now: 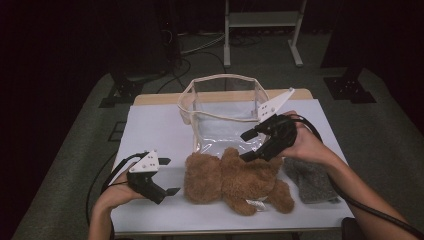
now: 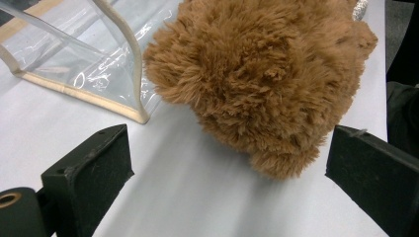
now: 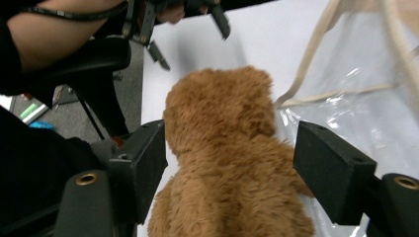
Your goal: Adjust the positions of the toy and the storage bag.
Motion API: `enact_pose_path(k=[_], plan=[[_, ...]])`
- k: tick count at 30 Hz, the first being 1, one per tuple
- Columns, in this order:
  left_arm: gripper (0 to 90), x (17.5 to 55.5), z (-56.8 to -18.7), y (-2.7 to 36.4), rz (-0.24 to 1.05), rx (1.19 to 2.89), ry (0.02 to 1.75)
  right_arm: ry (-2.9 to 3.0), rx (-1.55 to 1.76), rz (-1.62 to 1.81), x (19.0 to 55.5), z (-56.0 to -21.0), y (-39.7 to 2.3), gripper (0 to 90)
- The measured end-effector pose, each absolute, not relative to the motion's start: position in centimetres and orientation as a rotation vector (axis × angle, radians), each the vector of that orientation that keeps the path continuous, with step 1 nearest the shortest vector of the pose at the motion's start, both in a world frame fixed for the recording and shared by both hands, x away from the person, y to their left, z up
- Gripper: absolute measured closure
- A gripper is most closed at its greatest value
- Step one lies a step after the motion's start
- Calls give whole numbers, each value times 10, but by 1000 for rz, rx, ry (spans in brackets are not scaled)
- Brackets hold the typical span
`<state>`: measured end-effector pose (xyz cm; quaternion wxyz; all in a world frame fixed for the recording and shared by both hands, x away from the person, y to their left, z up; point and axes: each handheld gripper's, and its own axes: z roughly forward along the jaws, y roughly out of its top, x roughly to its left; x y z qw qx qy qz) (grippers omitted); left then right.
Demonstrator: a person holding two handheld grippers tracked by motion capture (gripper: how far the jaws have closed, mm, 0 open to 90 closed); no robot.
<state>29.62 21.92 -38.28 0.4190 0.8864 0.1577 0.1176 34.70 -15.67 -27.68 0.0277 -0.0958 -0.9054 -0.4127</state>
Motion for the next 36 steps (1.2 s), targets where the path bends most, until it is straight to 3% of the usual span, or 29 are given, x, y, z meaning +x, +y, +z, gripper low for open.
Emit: enact_pose_path(k=[19,36], plan=[[30,297,-383,224,302,2205,413,-2869,-289,-1135,337,-343,-129,226],[30,297,-383,225,295,2211,410,-2944,-283,-1107,338,-368,-127,166]])
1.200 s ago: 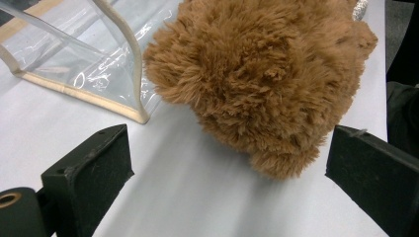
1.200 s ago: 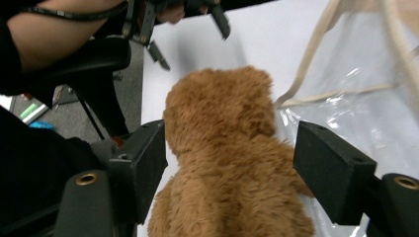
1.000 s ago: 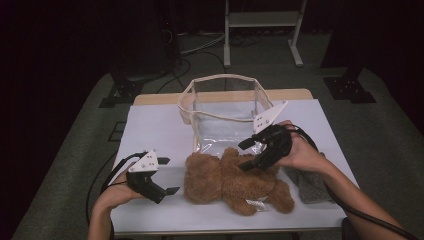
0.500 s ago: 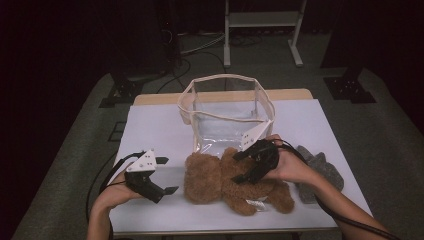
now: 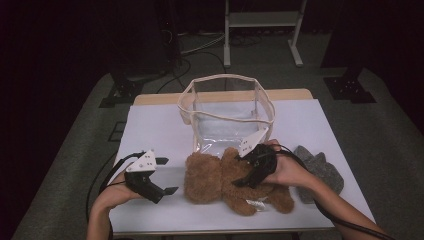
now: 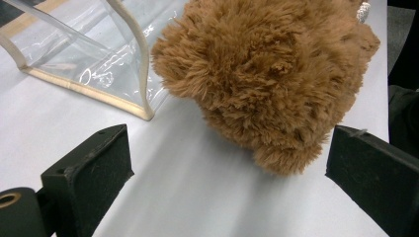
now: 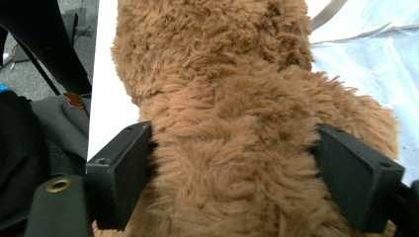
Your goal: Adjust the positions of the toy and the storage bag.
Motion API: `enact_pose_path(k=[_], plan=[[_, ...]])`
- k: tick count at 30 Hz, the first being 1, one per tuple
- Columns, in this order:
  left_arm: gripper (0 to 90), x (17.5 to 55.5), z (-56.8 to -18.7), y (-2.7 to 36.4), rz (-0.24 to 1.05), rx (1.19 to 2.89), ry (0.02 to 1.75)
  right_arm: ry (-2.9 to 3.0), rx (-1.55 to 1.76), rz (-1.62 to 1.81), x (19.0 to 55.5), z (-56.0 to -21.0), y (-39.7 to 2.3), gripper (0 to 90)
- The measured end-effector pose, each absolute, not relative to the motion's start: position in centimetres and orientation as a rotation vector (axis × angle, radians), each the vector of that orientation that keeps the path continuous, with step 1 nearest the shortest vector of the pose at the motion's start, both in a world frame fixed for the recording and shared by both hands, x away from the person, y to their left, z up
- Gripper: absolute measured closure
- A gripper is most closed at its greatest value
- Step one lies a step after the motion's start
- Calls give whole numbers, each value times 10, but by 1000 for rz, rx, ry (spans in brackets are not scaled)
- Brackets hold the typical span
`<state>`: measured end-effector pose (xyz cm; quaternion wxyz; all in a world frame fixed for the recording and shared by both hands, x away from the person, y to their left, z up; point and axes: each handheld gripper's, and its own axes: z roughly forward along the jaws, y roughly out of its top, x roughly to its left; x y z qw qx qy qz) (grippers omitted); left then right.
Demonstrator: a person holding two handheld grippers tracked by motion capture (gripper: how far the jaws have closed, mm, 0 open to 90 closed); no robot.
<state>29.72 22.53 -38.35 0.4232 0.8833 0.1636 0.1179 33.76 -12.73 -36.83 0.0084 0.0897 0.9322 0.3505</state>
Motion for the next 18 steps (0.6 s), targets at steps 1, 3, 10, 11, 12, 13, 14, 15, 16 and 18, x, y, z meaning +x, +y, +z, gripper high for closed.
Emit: enact_pose_path(k=[1,3,10,11,12,13,14,15,16,18], plan=[[30,297,-384,225,293,2211,411,2915,281,1090,337,-369,-127,162],[30,297,-384,225,291,2213,413,2918,269,1076,336,-370,-125,152],[30,297,-384,226,288,2216,411,2921,238,1027,334,-377,-121,136],[30,297,-384,226,288,2217,411,2922,236,1022,334,-377,-121,136],[30,297,-385,226,286,2217,413,2925,240,1016,335,-378,-121,135],[30,297,-385,226,285,2217,413,2928,237,1012,335,-378,-121,134],[30,297,-385,226,286,2217,413,2929,232,1010,335,-379,-121,133],[30,297,-385,226,285,2219,412,2932,231,1007,335,-379,-121,132],[30,297,-385,226,285,2218,412,2932,230,1004,335,-380,-120,131],[30,297,-385,226,285,2216,413,2935,228,1001,335,-382,-120,129]])
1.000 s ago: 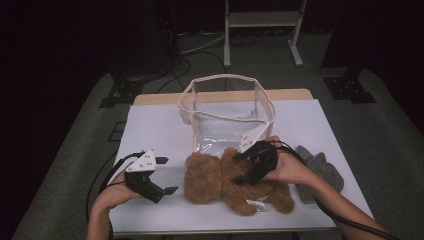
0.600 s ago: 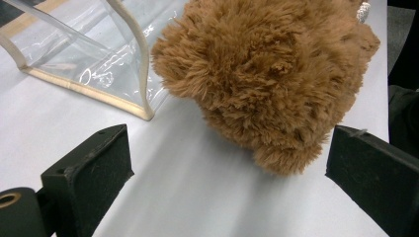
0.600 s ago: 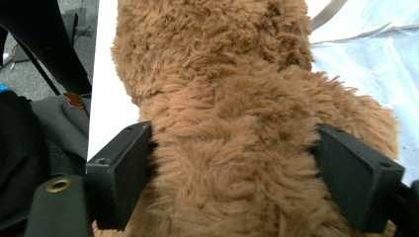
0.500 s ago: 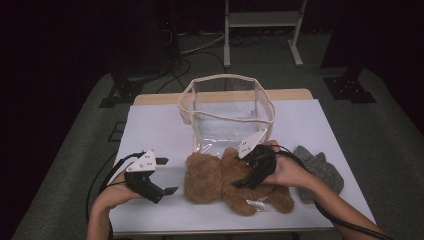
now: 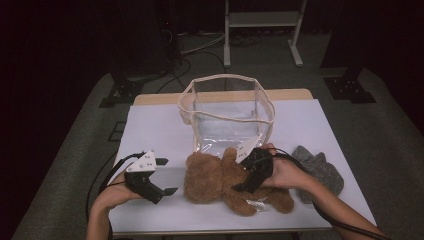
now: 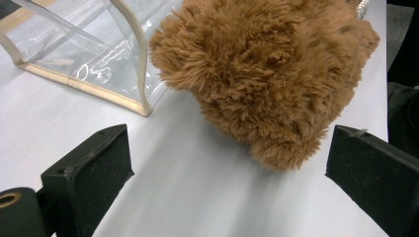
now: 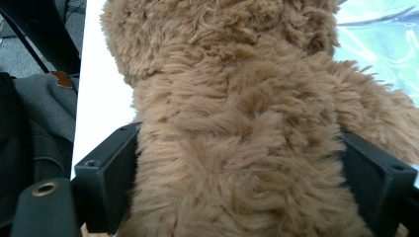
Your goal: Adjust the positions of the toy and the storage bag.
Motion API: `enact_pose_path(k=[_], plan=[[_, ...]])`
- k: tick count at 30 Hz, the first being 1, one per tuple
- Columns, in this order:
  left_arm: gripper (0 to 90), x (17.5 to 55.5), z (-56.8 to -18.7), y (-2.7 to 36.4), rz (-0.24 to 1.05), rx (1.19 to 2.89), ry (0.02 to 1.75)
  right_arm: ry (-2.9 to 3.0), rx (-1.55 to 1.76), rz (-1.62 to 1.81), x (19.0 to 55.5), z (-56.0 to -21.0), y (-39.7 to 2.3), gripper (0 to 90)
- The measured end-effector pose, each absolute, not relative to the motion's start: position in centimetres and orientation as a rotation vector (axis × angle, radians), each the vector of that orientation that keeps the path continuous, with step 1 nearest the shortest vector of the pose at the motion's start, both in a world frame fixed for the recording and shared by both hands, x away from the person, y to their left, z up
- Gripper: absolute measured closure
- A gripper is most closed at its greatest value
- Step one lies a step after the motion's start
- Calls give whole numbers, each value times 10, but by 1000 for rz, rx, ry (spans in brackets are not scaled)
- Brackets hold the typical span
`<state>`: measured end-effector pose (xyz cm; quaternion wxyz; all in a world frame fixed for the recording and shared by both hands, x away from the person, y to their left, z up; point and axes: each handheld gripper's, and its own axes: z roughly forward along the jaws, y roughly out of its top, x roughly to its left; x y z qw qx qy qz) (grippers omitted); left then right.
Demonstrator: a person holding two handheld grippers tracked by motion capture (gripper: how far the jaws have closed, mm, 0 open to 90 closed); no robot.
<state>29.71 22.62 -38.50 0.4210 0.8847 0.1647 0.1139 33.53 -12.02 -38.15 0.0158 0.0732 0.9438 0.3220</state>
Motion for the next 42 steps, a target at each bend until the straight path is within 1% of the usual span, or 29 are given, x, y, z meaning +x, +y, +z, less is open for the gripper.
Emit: enact_pose_path(k=[10,16,21,26,32,38,42], plan=[[30,297,-385,225,283,2222,404,2931,188,918,335,-389,-114,144],[30,297,-385,225,282,2224,402,2918,180,911,336,-390,-115,244],[30,297,-386,224,276,2225,402,2912,187,907,336,-389,-115,361],[30,298,-385,225,276,2218,404,2907,191,906,335,-386,-116,457],[30,298,-387,227,274,2215,414,2904,209,949,338,-379,-121,532],[30,298,-386,232,282,2200,425,2903,214,971,340,-370,-124,569],[30,298,-386,234,285,2196,428,2913,210,979,341,-364,-125,577]])
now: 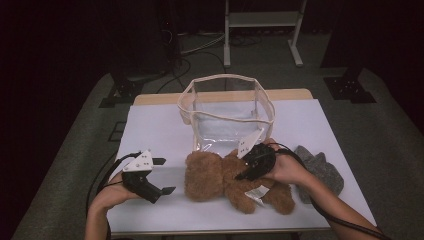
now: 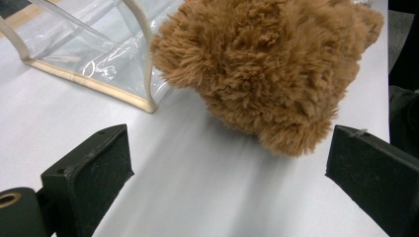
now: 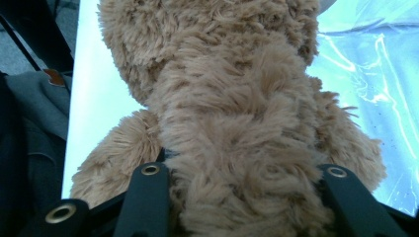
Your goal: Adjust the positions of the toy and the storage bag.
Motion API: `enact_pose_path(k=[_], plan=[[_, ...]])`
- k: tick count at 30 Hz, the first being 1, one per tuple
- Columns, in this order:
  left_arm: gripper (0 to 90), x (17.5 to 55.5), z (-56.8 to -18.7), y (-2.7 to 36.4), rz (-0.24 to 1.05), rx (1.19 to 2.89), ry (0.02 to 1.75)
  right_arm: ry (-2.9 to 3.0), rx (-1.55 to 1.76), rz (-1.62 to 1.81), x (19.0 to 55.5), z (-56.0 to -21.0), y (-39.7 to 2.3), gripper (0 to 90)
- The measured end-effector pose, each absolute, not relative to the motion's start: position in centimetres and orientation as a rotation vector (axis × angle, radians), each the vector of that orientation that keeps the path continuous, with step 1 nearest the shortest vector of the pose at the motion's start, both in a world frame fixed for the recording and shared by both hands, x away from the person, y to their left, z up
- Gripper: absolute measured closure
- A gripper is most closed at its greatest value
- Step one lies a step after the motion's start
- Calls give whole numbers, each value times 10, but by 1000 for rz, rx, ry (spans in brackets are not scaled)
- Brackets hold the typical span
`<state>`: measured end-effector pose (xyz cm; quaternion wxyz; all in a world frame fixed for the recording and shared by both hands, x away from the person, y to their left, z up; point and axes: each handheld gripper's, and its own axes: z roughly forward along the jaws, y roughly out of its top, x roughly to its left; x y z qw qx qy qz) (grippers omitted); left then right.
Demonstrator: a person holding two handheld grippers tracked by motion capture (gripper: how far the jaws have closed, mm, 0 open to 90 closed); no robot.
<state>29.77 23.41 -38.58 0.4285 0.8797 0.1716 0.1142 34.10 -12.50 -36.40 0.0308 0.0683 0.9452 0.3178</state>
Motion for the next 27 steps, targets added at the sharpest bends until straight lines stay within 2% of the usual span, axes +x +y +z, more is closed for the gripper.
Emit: enact_pose_path(k=[27], plan=[[30,295,-382,250,299,2156,462,2876,210,1216,345,-306,-130,594]])
